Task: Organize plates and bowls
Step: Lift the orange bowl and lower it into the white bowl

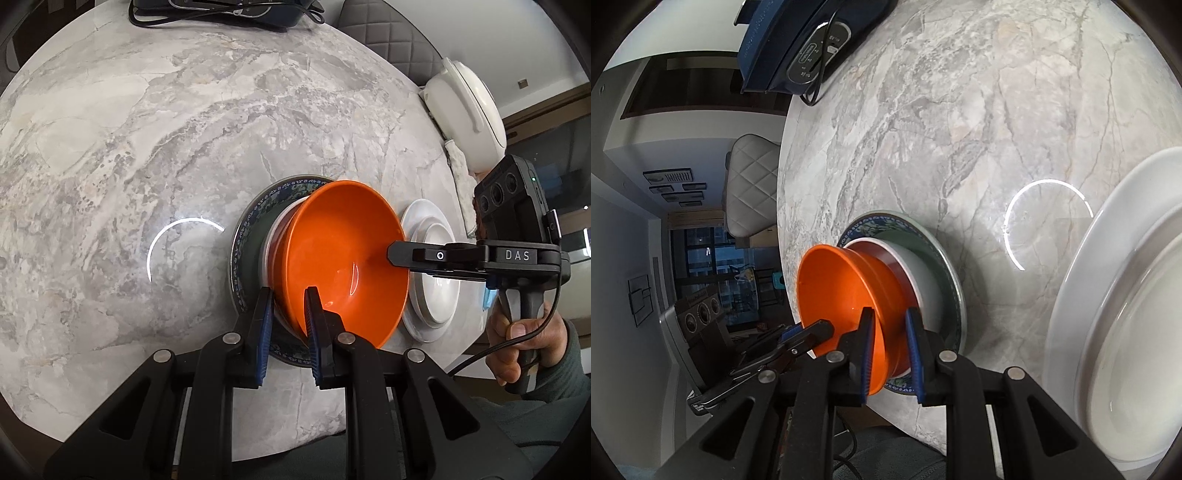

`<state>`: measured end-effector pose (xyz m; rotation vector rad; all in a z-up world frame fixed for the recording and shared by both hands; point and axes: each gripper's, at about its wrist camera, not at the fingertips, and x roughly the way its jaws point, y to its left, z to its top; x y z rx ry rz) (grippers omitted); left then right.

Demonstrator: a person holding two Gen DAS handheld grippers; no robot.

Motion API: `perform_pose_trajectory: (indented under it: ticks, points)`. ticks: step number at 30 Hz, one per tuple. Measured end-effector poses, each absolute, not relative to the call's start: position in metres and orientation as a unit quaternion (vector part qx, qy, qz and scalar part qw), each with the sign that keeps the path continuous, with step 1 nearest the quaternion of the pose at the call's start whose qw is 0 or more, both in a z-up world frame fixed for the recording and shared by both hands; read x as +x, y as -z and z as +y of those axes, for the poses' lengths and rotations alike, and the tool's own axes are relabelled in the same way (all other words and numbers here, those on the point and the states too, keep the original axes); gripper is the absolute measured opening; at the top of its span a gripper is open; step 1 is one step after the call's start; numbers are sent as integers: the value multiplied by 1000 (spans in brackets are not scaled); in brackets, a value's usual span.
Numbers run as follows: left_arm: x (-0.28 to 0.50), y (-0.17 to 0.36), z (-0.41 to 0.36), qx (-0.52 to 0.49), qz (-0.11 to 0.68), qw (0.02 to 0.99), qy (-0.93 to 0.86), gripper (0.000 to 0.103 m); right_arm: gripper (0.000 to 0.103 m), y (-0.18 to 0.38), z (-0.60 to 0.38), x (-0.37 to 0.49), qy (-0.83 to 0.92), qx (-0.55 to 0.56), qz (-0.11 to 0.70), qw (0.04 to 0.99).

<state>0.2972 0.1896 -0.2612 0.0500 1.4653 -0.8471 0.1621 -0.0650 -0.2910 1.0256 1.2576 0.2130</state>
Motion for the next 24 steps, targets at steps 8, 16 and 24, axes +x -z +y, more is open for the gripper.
perform_pose_trajectory:
  ticks: [8, 16, 24]
  points:
    - [296, 262, 186, 39, 641, 673, 366, 16, 20, 290, -67, 163, -92, 449, 566, 685]
    - [297, 262, 185, 42, 641, 675, 363, 16, 16, 283, -61, 167, -89, 406, 579, 702]
    - [295, 262, 185, 43, 641, 676, 360, 17, 16, 267, -43, 170, -85, 305, 596, 738]
